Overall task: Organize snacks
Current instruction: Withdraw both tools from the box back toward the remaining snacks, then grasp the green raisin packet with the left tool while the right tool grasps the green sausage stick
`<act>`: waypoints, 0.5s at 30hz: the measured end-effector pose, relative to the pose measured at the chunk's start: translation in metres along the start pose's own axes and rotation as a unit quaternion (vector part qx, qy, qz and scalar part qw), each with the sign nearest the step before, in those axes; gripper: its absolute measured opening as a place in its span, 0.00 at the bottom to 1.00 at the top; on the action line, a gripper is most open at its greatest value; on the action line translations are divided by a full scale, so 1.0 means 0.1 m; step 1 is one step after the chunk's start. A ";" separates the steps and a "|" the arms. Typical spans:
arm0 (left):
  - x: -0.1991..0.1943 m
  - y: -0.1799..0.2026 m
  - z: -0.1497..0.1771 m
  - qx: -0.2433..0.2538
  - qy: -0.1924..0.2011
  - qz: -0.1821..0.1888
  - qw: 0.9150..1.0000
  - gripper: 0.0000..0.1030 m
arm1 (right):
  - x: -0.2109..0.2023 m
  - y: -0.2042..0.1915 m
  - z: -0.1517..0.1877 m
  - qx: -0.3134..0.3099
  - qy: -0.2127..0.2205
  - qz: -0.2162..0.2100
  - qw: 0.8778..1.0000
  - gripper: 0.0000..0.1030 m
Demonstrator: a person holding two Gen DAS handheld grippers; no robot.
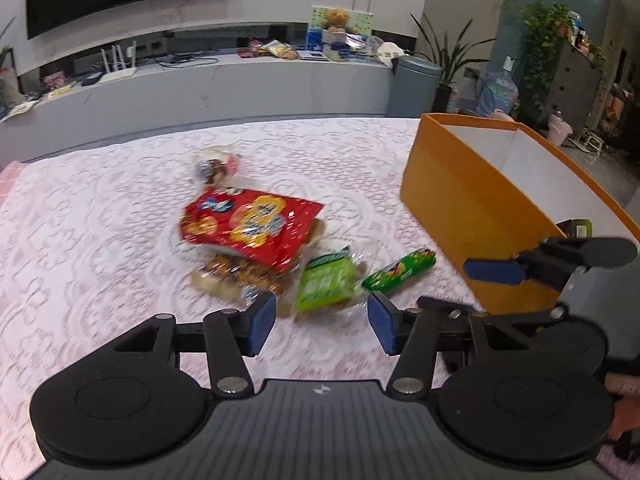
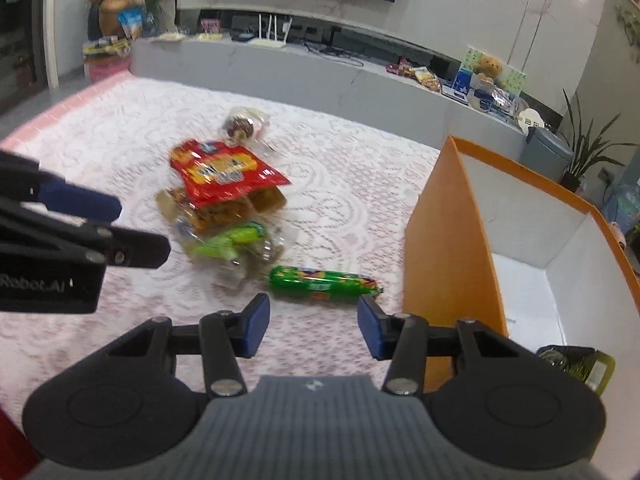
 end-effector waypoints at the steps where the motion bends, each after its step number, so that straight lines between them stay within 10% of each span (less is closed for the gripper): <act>1: 0.05 0.03 -0.02 0.000 -0.003 0.004 1.000 0.61 | 0.03 0.02 0.00 0.007 -0.004 0.001 1.000 0.44; 15: 0.61 0.20 -0.15 0.020 -0.077 0.026 0.997 0.60 | 0.28 0.07 -0.02 0.004 0.017 0.017 1.000 0.43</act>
Point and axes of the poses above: each gripper's, at about its wrist camera, not at the fingertips, and x roughly the way its jaws point, y to its right, z to its underside, the point moved 5 cm from there along x, roughly the way its jaws point, and after that the axes turned 8 degrees about -z, right-handed, at the moved point
